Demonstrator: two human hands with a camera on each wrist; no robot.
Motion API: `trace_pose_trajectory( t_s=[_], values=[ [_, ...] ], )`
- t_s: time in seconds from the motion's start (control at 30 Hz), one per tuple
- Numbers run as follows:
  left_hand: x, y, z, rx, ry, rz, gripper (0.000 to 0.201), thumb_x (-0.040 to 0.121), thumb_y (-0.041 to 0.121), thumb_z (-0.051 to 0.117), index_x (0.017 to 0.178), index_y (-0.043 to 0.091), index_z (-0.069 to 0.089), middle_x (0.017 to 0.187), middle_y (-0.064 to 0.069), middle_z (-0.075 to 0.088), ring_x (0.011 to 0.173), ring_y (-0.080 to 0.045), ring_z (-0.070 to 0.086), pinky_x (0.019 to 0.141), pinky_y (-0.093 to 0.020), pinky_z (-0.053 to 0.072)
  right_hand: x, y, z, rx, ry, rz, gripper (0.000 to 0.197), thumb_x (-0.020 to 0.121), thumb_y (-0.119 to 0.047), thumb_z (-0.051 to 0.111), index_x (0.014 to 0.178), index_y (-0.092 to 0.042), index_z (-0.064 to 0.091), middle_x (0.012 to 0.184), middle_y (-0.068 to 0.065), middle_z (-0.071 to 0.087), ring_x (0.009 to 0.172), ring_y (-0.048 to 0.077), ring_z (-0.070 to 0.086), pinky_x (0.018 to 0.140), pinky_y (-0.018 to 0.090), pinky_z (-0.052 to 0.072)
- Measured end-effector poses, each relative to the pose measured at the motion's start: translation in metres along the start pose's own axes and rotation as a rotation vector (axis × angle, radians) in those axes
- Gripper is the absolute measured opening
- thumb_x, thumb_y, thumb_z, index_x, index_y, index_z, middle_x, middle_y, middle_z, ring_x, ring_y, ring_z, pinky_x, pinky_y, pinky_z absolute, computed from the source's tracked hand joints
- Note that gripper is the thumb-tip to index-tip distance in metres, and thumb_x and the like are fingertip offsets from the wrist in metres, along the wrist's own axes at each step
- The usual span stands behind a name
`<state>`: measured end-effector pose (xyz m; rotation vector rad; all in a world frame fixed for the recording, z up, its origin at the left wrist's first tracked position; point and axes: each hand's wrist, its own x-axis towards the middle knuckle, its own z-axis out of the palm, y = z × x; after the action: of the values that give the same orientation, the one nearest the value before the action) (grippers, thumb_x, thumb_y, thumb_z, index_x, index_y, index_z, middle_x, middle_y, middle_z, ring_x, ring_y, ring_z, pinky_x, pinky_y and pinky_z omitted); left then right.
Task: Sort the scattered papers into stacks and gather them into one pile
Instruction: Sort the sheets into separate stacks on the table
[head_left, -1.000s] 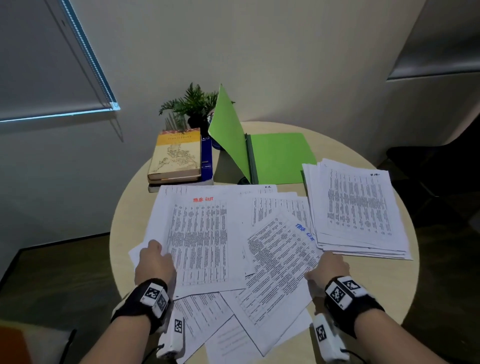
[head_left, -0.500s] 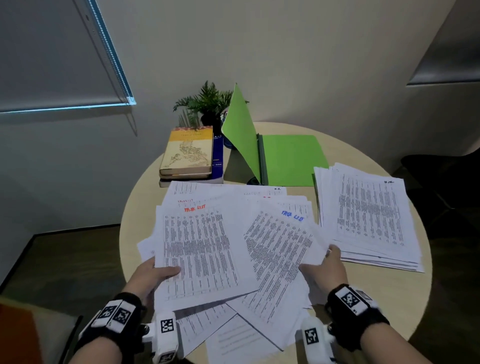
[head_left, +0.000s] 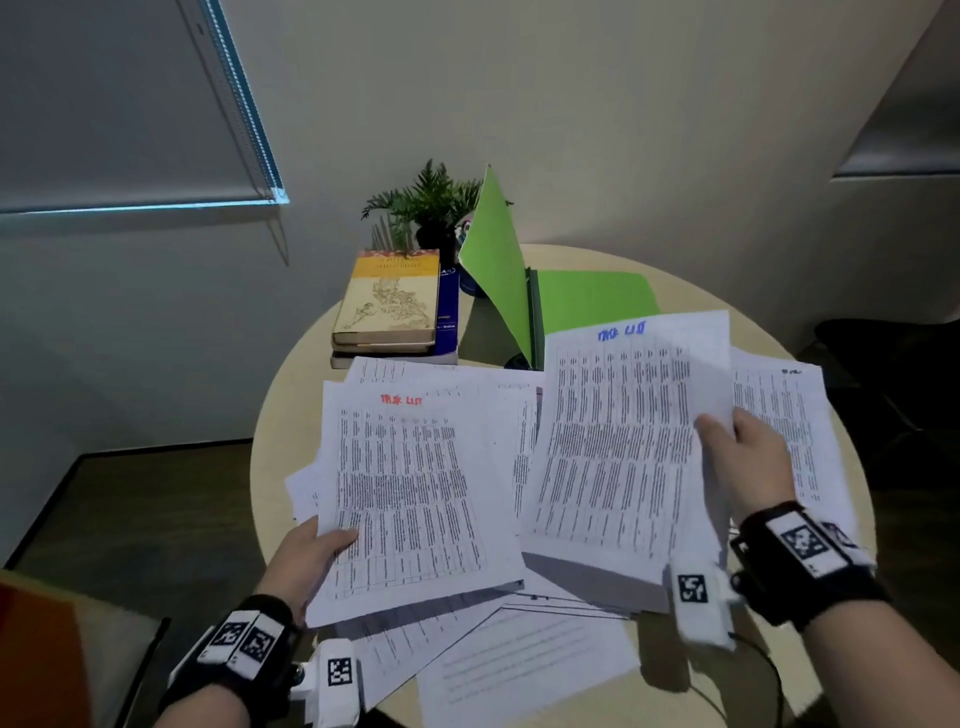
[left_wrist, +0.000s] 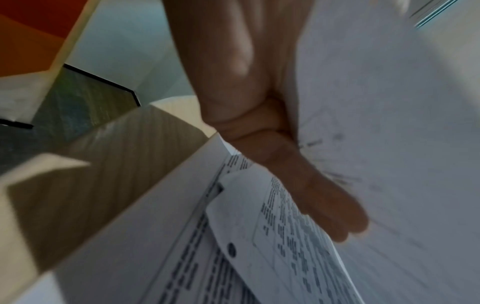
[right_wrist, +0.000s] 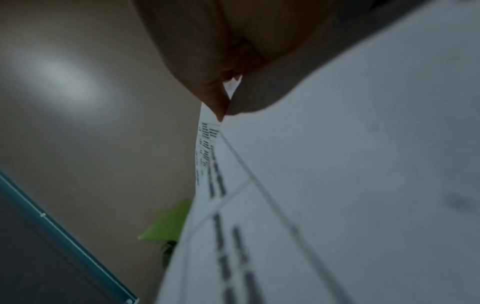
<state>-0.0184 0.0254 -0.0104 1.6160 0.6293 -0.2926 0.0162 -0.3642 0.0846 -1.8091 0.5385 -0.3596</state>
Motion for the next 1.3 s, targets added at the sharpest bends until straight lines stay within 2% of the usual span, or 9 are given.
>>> trace_pose_trajectory(
  t_s=[0.23,0.33,0.43,0.53,0.7,0.9,1.0,1.13,1.3],
  values=[
    [-0.013,0.016,0.007,-0.027,0.028,0.076,0.015,0.093,0.008,0.052,0.098,0.009,0.066,0.098,-0.009,0.071,0.093,-0.029,0.066,0.082,-0.036,0.050,0.026,-0.005,0.000,0.068,-0.005,-0.003,0.013,0.092,-0.016,0.053,0.091,-0.006,0.062,0.082,0.011,0.061,0.079,0.023,0.055,0.071,0.029,0.042],
    [-0.013,0.018,0.011,-0.052,0.017,0.092,0.015,0.094,0.006,0.052,0.097,0.009,0.066,0.090,-0.005,0.071,0.084,-0.024,0.066,0.067,-0.029,0.049,0.018,-0.002,0.011,0.199,-0.034,0.043,0.011,0.094,-0.009,0.050,0.099,-0.008,0.060,0.080,0.002,0.063,0.072,0.018,0.058,0.056,0.018,0.051],
    [-0.008,0.013,0.013,-0.032,0.031,0.088,0.021,0.093,0.002,0.050,0.089,0.013,0.067,0.088,-0.006,0.071,0.084,-0.027,0.066,0.073,-0.033,0.051,0.013,0.014,0.022,0.244,-0.015,0.107,0.012,0.094,-0.012,0.051,0.092,-0.008,0.062,0.063,-0.003,0.066,0.053,0.010,0.059,0.044,0.013,0.047],
    [-0.002,0.003,0.011,-0.008,0.034,0.082,0.023,0.094,-0.002,0.046,0.094,0.009,0.066,0.095,-0.011,0.070,0.097,-0.035,0.065,0.088,-0.041,0.050,0.011,0.024,0.028,0.296,0.043,0.152,0.015,0.095,-0.016,0.050,0.097,-0.006,0.061,0.076,0.008,0.062,0.062,0.020,0.055,0.058,0.024,0.044],
    [-0.009,-0.001,0.004,0.000,0.039,0.074,0.021,0.094,0.002,0.046,0.104,0.004,0.065,0.098,-0.014,0.071,0.095,-0.033,0.065,0.088,-0.040,0.050,0.012,0.030,0.034,0.300,0.015,0.164,0.016,0.095,-0.018,0.051,0.102,-0.008,0.061,0.080,0.007,0.062,0.066,0.023,0.055,0.067,0.032,0.043],
    [-0.017,0.006,0.010,-0.059,0.007,0.074,0.020,0.093,0.004,0.049,0.105,0.009,0.065,0.105,-0.014,0.072,0.101,-0.034,0.066,0.095,-0.046,0.049,-0.007,0.040,0.056,0.214,-0.219,0.166,0.016,0.096,-0.012,0.048,0.106,-0.006,0.059,0.054,-0.015,0.054,0.037,-0.004,0.048,0.034,0.006,0.035],
    [-0.022,0.010,0.018,-0.156,-0.061,0.094,0.023,0.094,0.007,0.052,0.112,0.016,0.063,0.108,-0.005,0.073,0.101,-0.025,0.068,0.086,-0.039,0.052,-0.013,0.048,0.068,0.165,-0.354,0.185,0.017,0.096,-0.014,0.050,0.082,-0.013,0.059,0.036,-0.016,0.051,0.030,-0.006,0.046,0.034,0.004,0.032],
    [-0.024,0.011,0.022,-0.219,-0.144,0.086,0.032,0.087,0.028,0.064,0.118,0.018,0.062,0.117,-0.005,0.070,0.112,-0.026,0.064,0.102,-0.048,0.044,-0.017,0.049,0.082,0.209,-0.611,0.311,0.012,0.090,-0.016,0.062,0.099,-0.020,0.056,0.092,-0.010,0.069,0.085,0.003,0.065,0.087,0.022,0.047],
    [-0.019,0.005,0.021,-0.095,-0.267,0.031,0.046,0.084,0.035,0.069,0.124,0.017,0.059,0.120,-0.003,0.069,0.114,-0.023,0.063,0.105,-0.047,0.042,-0.031,0.048,0.106,0.263,-0.833,0.419,0.038,0.081,0.015,0.058,0.116,-0.002,0.059,0.110,0.013,0.069,0.098,0.024,0.067,0.081,0.023,0.056]
  ],
)
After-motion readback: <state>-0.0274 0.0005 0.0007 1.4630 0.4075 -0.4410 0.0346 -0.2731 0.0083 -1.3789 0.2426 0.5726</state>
